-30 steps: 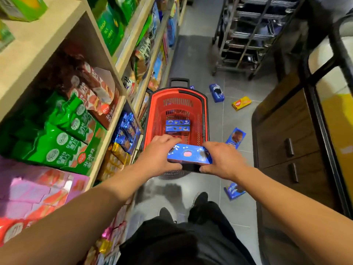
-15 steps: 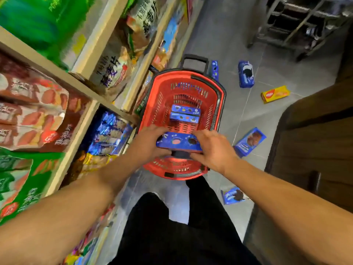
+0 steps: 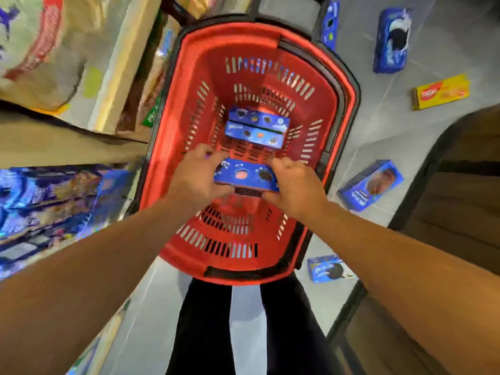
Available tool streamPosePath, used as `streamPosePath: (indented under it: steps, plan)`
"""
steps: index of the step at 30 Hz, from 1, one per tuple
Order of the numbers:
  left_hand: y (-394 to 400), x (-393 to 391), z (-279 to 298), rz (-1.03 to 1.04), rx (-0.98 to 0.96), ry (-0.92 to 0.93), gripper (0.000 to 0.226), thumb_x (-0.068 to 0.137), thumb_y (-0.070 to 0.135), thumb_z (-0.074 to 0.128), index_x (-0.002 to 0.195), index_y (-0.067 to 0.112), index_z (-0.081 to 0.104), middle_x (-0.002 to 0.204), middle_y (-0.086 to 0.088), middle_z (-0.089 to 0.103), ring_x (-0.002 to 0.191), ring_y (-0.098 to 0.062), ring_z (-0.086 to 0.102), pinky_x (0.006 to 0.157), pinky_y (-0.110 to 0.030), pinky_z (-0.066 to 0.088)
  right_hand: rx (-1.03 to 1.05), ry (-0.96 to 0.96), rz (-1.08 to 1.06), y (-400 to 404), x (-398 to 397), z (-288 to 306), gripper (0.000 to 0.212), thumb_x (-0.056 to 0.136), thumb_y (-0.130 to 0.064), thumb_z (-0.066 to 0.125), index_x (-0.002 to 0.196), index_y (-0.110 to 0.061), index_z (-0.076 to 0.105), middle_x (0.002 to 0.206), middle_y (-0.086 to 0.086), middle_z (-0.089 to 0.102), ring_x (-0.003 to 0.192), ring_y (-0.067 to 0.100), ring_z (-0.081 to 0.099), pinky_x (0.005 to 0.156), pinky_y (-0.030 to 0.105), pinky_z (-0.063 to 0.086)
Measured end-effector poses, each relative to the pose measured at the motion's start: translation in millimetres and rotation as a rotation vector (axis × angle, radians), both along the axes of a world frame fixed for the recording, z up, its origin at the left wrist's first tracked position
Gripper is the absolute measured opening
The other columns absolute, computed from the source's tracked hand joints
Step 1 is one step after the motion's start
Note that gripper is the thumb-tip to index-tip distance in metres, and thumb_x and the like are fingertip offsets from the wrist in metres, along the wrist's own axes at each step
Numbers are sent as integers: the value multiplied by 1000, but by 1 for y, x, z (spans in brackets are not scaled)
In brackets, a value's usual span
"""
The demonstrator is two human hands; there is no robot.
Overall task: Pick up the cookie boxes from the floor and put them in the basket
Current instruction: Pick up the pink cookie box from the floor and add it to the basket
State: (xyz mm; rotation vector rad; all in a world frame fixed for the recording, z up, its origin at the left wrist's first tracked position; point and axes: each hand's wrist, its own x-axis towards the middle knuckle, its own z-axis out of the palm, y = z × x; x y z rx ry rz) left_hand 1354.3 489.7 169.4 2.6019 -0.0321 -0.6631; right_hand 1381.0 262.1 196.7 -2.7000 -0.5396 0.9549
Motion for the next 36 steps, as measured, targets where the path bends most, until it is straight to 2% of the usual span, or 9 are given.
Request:
streamPosePath:
  steps: [4, 7, 11, 18, 20, 23, 28, 32, 36]
  plan:
    - [-2, 13, -90, 20, 67, -155, 66, 61, 53, 58, 116, 16, 62, 110, -18, 54, 95, -39, 54, 84, -48, 47, -68, 20, -35, 15, 17, -90, 60, 78, -40, 72, 128, -16, 49, 119, 11, 57, 105, 36, 57, 81, 43, 44]
    - [-6, 28, -153, 25, 110, -140, 63, 64, 54, 56, 115, 18, 60, 109, -17, 53, 95, -39, 52, 80, -49, 47, -104, 26, -73, 26, 28, -161, 56, 77, -32, 75, 124, -13, 51, 117, 14, 60, 106, 38, 59, 86, 43, 44]
    - [-9, 46, -231, 74, 141, -109, 58, 65, 43, 69, 117, 20, 58, 111, -16, 52, 100, -39, 51, 83, -48, 47, -177, -27, -123, 37, 44, -243, 47, 82, -19, 66, 126, -11, 50, 118, 15, 61, 108, 38, 58, 89, 42, 43]
    - [-16, 57, -312, 155, 140, -115, 67, 60, 27, 76, 124, 20, 56, 124, -13, 50, 113, -36, 48, 92, -45, 45, -257, -143, -119, 42, 53, -324, 52, 83, -16, 62, 132, -10, 46, 129, 13, 50, 115, 38, 48, 96, 45, 40]
    - [-17, 54, -328, 151, 165, -167, 69, 60, 23, 76, 126, 19, 53, 130, -13, 48, 118, -35, 46, 95, -44, 43, -238, -202, -146, 44, 48, -340, 55, 81, -16, 64, 133, -11, 46, 127, 13, 51, 115, 38, 48, 92, 47, 44]
    - [-19, 54, -339, 142, 222, -222, 76, 63, 28, 74, 134, 21, 46, 140, -11, 42, 125, -34, 42, 97, -43, 40, -222, -299, -190, 44, 46, -347, 58, 80, -18, 67, 134, -13, 46, 126, 11, 52, 112, 37, 50, 86, 48, 45]
    - [-19, 50, -315, 151, 183, -130, 75, 73, 32, 75, 138, 20, 40, 143, -8, 37, 128, -31, 37, 103, -42, 38, -250, -193, -190, 45, 44, -321, 62, 84, -21, 65, 139, -16, 38, 131, 10, 47, 117, 35, 46, 91, 44, 42]
    - [-8, 49, -263, 217, 20, -37, 68, 79, 29, 69, 140, 16, 41, 139, -11, 40, 124, -33, 41, 105, -38, 34, -242, -104, -210, 45, 34, -259, 67, 81, -27, 69, 138, -12, 37, 135, 10, 43, 121, 34, 43, 93, 43, 41]
    - [5, 42, -179, 87, 25, -39, 62, 77, 38, 61, 134, 18, 48, 126, -9, 55, 116, -31, 50, 100, -38, 37, -190, -100, -282, 42, 13, -170, 61, 84, -31, 65, 136, -11, 40, 134, 10, 44, 120, 34, 45, 95, 43, 42]
